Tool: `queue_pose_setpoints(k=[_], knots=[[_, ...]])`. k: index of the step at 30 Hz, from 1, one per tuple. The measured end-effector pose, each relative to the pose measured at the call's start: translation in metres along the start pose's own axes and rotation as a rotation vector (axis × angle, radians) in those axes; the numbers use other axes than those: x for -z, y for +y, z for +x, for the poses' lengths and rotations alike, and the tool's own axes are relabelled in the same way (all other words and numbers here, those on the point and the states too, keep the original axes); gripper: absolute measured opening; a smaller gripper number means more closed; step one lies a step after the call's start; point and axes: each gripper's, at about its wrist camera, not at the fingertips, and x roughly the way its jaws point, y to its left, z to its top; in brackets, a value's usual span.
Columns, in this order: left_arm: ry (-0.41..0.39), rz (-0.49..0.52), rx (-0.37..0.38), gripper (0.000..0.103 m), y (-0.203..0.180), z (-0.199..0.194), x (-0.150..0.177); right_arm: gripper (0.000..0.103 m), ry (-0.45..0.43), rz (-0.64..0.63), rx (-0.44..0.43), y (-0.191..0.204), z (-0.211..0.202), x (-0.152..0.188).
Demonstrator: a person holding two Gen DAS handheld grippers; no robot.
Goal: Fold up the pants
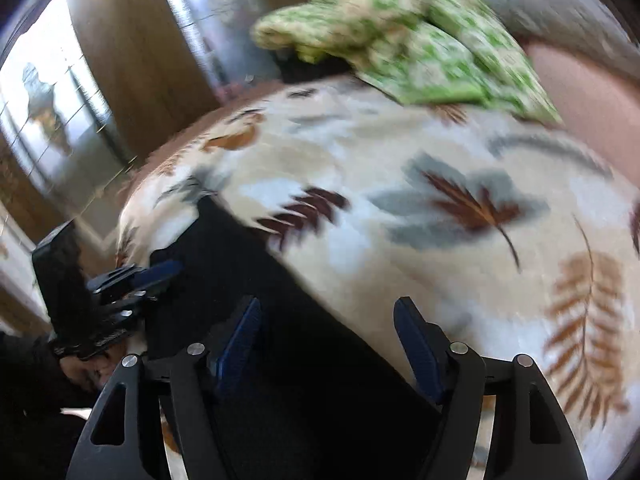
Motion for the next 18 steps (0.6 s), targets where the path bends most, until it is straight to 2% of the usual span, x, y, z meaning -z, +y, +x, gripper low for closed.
queue_pose_setpoints(k=[2,3,4,5,6,7,9,12,15,17,18], knots=[[-0.001,-0.002,0.005,0.022,0.001,0.0,0.0,0.068,0.055,-0.041,0.117,0.002,0.003,0.002],[-0.002,-0.002,0.004,0.022,0.0,0.0,0.0,0.068,0.089,-0.017,0.175,-0.009,0.004,0.009],[-0.005,-0.002,0.003,0.022,0.0,0.0,0.001,0.068,0.134,0.003,0.226,-0.02,0.007,0.019],[-0.009,-0.003,0.002,0.022,0.0,0.0,0.001,0.064,0.21,-0.03,0.297,-0.028,0.016,0.033],[-0.01,-0.002,0.001,0.022,-0.001,0.0,0.002,0.067,0.222,-0.057,0.322,-0.03,0.016,0.041],[-0.013,0.0,-0.002,0.022,-0.002,0.0,0.002,0.068,0.162,-0.032,0.324,-0.037,0.006,0.044],[-0.013,-0.001,-0.001,0.022,-0.002,-0.001,0.002,0.068,0.109,0.057,0.354,-0.049,-0.009,0.044],[-0.014,0.0,-0.002,0.022,-0.002,0.0,0.002,0.067,0.051,0.06,0.432,-0.048,-0.027,0.042],[-0.016,-0.001,-0.005,0.022,-0.002,-0.001,0.002,0.066,-0.05,0.063,0.311,-0.035,-0.054,0.038],[-0.018,-0.001,-0.006,0.022,-0.002,-0.001,0.003,0.063,-0.059,-0.024,0.148,-0.011,-0.06,0.038],[-0.019,-0.001,-0.008,0.022,-0.002,-0.001,0.003,0.06,-0.034,-0.101,0.049,0.006,-0.056,0.042]])
